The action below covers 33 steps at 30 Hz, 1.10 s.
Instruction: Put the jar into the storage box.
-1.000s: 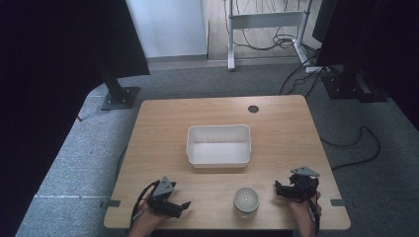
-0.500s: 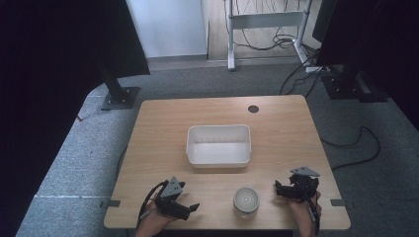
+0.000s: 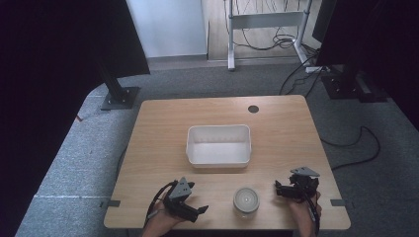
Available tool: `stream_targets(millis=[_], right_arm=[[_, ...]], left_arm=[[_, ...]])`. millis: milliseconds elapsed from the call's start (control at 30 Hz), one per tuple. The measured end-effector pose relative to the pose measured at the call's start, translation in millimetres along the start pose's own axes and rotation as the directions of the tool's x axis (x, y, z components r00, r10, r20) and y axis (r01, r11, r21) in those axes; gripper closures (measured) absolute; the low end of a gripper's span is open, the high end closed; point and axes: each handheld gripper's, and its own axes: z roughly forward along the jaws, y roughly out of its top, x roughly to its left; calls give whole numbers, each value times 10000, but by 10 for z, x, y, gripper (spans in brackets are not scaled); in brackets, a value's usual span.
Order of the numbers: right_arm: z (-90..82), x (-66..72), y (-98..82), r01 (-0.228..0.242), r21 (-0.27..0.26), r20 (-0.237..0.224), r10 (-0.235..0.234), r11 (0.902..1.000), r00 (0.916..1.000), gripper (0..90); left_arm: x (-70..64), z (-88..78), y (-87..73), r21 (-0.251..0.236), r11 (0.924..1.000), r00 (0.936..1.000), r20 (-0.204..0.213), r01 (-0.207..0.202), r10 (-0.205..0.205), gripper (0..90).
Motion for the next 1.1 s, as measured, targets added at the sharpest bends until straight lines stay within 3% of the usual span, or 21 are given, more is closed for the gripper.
stream_targets(millis=[533, 1100], right_arm=[[0, 0, 0, 5, -3, -1, -5, 10000, 10000, 13], [0, 0, 0, 0, -2, -2, 0, 10000, 10000, 13]], left_arm=[[-198, 210, 185, -138, 9992, 9972, 646, -371, 379, 28], [-395, 458, 328, -183, 9971, 9901, 1186, -739, 756, 23]])
